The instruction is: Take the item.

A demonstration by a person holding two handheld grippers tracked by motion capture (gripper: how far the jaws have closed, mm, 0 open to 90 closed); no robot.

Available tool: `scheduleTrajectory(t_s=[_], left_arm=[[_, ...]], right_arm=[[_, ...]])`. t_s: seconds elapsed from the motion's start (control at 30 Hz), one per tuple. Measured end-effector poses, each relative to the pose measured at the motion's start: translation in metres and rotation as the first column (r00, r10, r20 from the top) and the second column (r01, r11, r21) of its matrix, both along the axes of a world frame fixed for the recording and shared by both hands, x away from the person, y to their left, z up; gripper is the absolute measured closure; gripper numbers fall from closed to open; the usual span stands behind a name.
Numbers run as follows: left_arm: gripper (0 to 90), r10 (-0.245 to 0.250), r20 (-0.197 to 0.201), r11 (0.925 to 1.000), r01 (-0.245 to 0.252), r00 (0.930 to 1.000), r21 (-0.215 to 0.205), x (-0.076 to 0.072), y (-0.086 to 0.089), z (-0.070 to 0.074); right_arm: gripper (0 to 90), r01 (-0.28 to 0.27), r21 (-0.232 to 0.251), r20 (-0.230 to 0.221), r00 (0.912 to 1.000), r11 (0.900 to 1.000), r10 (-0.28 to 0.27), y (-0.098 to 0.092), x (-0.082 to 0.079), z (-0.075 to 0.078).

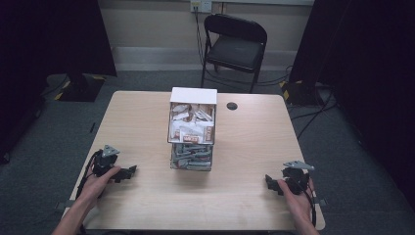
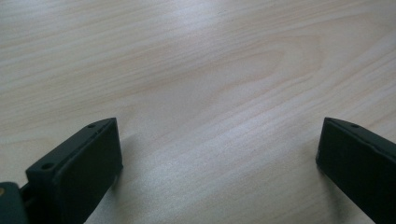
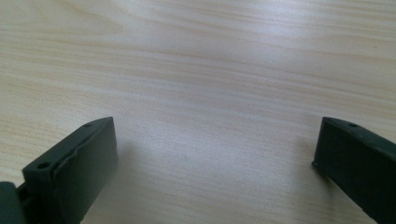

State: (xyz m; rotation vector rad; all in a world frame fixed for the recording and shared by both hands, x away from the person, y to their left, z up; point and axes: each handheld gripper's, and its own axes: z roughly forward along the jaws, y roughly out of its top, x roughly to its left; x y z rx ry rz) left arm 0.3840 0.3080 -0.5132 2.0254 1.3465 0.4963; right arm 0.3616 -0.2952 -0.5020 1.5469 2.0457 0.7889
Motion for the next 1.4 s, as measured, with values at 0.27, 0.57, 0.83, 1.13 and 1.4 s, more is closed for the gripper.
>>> scheduleTrajectory(t_s=[0.27, 0.57, 0.83, 1.13, 1.4], left_arm=[[0.0, 0.000, 0.003, 1.0000, 0.000, 1.0000, 0.002, 0.000, 0.000, 0.000], [0.0, 0.000, 0.002, 1.0000, 0.000, 1.0000, 0.002, 0.000, 0.000, 0.000], [0.0, 0.001, 0.002, 1.0000, -0.001, 1.0000, 0.001, 0.000, 0.000, 0.000], [0.0, -0.019, -0.002, 0.9998, 0.019, 0.9998, -0.002, 0.000, 0.001, 0.000], [0.0, -0.019, -0.002, 0.9998, 0.019, 0.9998, -0.002, 0.000, 0.001, 0.000]], right_arm=[[0.0, 0.005, 0.000, 0.000, 1.0000, 1.000, -0.005, 0.001, 0.000, 0.000], [2.1, -0.017, 0.008, 0.000, 0.9999, 1.000, 0.017, 0.003, -0.001, 0.001], [14.6, -0.053, 0.033, -0.002, 0.9986, 0.998, 0.053, 0.009, -0.003, 0.006], [15.8, -0.092, 0.092, 0.033, 0.9955, 0.992, 0.089, 0.014, -0.004, 0.015], [21.1, -0.156, 0.132, 0.100, 0.9846, 0.979, 0.143, 0.024, -0.008, 0.028]])
